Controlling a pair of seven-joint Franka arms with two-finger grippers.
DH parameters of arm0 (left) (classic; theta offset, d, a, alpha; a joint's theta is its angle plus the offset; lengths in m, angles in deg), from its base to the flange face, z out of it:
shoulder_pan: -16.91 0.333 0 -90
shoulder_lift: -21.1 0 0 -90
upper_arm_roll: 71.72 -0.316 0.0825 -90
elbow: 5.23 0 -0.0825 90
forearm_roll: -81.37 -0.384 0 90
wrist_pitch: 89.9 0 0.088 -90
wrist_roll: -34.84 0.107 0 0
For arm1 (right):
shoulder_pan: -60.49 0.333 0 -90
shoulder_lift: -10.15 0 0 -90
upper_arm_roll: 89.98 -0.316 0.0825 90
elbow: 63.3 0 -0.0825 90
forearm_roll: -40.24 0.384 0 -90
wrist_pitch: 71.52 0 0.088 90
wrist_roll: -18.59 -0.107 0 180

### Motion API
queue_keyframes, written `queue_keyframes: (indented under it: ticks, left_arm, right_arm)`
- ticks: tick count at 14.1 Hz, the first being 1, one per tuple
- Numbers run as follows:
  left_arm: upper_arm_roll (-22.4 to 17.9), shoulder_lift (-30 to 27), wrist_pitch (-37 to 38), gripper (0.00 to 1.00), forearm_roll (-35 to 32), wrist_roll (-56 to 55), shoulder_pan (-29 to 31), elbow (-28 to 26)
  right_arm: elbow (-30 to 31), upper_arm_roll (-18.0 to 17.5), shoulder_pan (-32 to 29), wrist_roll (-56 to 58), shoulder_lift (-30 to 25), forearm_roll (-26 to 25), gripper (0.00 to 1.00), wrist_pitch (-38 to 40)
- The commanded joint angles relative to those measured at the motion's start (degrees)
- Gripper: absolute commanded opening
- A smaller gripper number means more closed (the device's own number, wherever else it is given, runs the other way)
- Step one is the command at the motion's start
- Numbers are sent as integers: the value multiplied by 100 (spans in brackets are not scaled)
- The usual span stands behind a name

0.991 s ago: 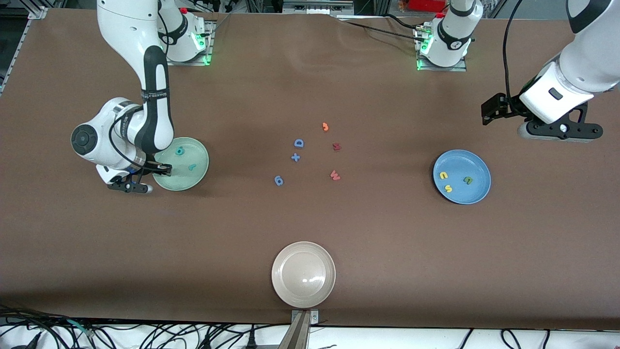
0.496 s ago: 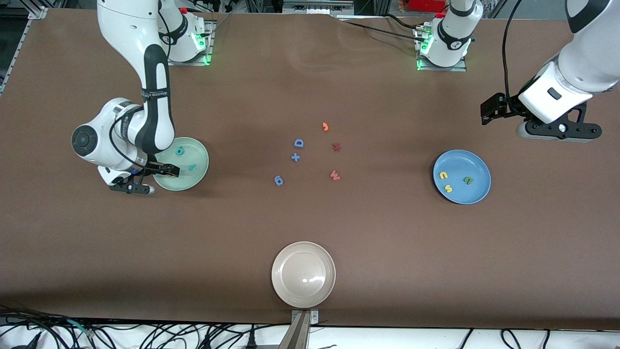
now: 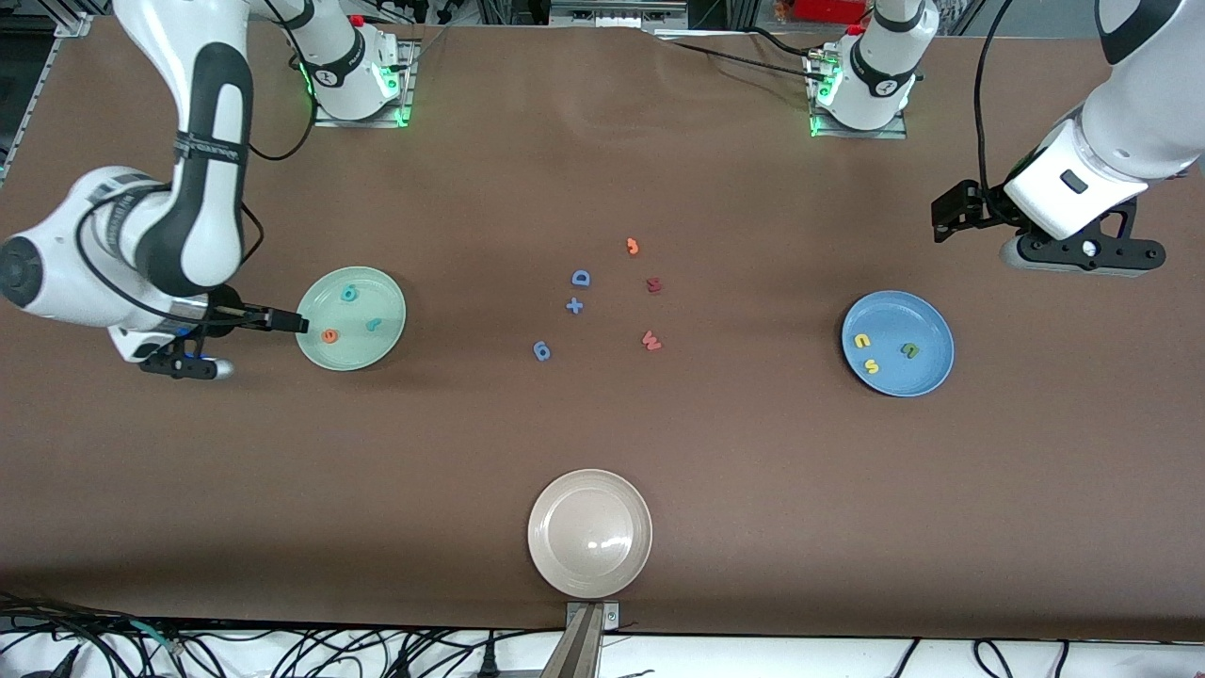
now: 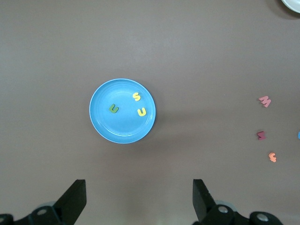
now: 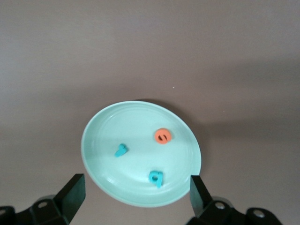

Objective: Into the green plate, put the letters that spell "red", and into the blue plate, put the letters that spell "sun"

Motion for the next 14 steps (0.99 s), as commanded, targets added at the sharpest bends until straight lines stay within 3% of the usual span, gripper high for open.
queue_keyframes:
  ticks: [1,4,6,11,14]
  left_arm:
    - [-21,102,129,100,112,-42,-29,196]
    - [-21,102,129,100,121,-42,-29,196]
    - [-21,102,129,100,121,-42,-29,196]
    - [-30,120,129,100,148,-33,-29,213]
    - [-30,120,129,100,139,-33,-21,213]
  right_arm:
    - [-721,382,41,14,-24,-315,99,804]
    - [-1276,769,41,40,-24,-395,99,1465]
    - [-1514,849,50,-4,-24,-387,99,1747]
    - [-1831,1112,269,-21,-33,-273,99,1748]
    - [-1840,1411,699,-853,-33,-158,99,1748]
